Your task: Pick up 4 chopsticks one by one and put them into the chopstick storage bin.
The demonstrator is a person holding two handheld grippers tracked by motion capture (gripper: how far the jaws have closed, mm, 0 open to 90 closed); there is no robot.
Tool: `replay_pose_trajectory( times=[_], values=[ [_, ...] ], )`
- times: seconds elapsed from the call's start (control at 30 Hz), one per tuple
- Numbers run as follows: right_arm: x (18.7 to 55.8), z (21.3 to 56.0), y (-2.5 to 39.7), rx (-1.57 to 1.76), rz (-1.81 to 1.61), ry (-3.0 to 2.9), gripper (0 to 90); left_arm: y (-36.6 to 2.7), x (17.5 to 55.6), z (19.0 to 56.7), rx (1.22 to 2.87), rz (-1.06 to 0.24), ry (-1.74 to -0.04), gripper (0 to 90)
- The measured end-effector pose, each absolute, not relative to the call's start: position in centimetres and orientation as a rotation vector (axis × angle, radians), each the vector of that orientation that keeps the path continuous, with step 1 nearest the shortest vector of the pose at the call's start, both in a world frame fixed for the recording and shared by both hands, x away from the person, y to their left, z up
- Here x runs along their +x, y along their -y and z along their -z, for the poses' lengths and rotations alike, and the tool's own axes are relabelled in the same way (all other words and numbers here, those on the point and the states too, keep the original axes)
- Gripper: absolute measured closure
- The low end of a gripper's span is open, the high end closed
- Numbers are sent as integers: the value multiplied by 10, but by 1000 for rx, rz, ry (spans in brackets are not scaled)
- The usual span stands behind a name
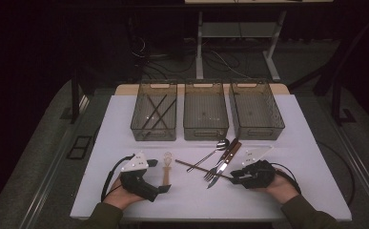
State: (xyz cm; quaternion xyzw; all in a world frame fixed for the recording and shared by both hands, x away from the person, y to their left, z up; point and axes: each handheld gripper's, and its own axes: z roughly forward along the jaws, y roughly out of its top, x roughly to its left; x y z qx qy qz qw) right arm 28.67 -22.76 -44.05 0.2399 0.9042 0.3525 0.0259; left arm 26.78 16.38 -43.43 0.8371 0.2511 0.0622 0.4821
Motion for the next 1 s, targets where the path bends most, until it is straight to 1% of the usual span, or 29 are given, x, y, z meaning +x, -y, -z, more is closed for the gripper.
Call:
replay_pose_trajectory(
  times=[0.43,1.0],
  values=[
    [286,444,226,699,-1058,-2813,834,-163,268,435,2037,-151,-613,0],
    [287,439,230,691,-1117,-2802,848,-163,268,435,2038,-149,-608,0]
  ],
)
